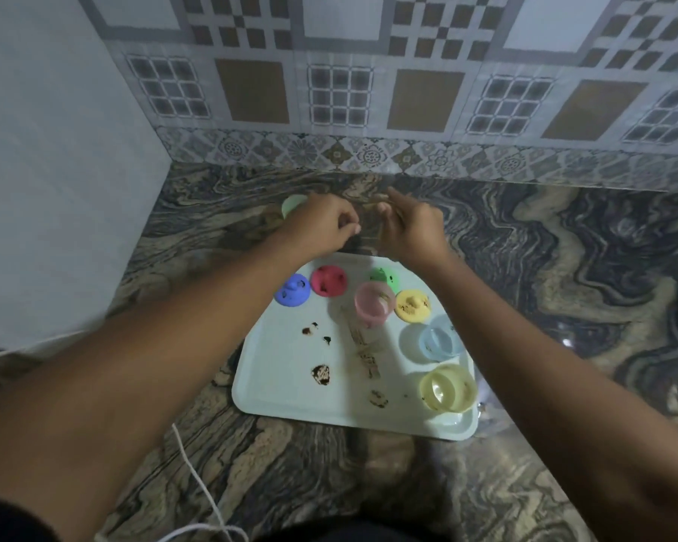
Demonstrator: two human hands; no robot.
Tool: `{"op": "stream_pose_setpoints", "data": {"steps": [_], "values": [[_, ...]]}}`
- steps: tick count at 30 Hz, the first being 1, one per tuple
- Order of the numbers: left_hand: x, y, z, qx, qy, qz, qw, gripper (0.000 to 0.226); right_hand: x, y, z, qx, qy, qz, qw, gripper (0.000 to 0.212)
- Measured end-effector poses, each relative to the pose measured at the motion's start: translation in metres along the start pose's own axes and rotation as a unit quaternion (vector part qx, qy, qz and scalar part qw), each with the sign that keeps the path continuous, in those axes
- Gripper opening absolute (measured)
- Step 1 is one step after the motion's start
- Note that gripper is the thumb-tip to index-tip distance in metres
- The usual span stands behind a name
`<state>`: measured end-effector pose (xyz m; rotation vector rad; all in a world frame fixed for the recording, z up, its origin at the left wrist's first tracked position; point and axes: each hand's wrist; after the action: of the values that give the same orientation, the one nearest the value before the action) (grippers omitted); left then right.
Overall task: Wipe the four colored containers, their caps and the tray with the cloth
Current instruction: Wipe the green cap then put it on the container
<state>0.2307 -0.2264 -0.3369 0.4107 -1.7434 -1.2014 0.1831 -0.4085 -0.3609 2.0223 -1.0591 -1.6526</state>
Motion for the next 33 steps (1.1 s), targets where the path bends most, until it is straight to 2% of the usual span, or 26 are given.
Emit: {"op": "stream_pose_setpoints", "data": {"steps": [2, 5, 8, 11, 17, 19, 20, 24, 26, 30, 33], "values": [[0.011, -0.016, -0.001, -0.074, -0.004, 0.013, 0.997, 0.014, 0.015, 0.006, 0.016, -0.005, -0.026, 0.023, 0.999, 0.035], [0.023, -0.036, -0.003, -0.168, -0.042, -0.059, 0.983, 0.023, 0.035, 0.010, 0.039, -0.013, -0.045, 0.036, 0.998, 0.035], [0.034, -0.047, -0.007, -0.223, -0.080, -0.117, 0.965, 0.020, 0.044, 0.010, 0.053, -0.019, -0.068, 0.024, 0.997, 0.027], [0.039, -0.048, -0.010, -0.244, -0.076, -0.134, 0.958, 0.019, 0.050, 0.009, 0.057, -0.018, -0.091, 0.022, 0.995, 0.028], [0.037, -0.047, -0.017, -0.271, -0.138, -0.188, 0.934, 0.044, 0.048, 0.011, 0.056, -0.001, -0.118, 0.017, 0.993, 0.034], [0.036, -0.050, -0.021, -0.278, -0.160, -0.186, 0.929, 0.061, 0.048, 0.012, 0.056, -0.004, -0.128, 0.014, 0.992, 0.036], [0.035, -0.050, -0.020, -0.276, -0.176, -0.183, 0.927, 0.062, 0.047, 0.013, 0.056, -0.006, -0.138, 0.012, 0.990, 0.036], [0.026, -0.052, -0.017, -0.202, -0.238, -0.217, 0.925, 0.021, 0.042, 0.021, 0.057, -0.007, -0.164, 0.011, 0.986, 0.032], [0.022, -0.049, -0.019, -0.174, -0.206, -0.149, 0.951, 0.017, 0.038, 0.028, 0.057, 0.018, -0.189, -0.010, 0.982, 0.032], [0.022, -0.029, -0.025, -0.037, -0.122, 0.037, 0.991, 0.017, 0.021, 0.040, 0.061, 0.050, -0.211, -0.126, 0.968, 0.032], [0.041, -0.007, -0.013, 0.007, 0.020, 0.230, 0.973, 0.013, -0.001, 0.043, 0.063, 0.047, -0.177, -0.209, 0.961, 0.031]]}}
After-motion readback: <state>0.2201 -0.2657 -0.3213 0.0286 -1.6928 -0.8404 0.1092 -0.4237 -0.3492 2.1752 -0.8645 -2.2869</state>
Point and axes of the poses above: each hand's wrist, its own z-axis away from the middle knuckle, its own y-axis out of the back of the hand, x = y × z, and after that the axes turned 6 degrees about -y, right-handed
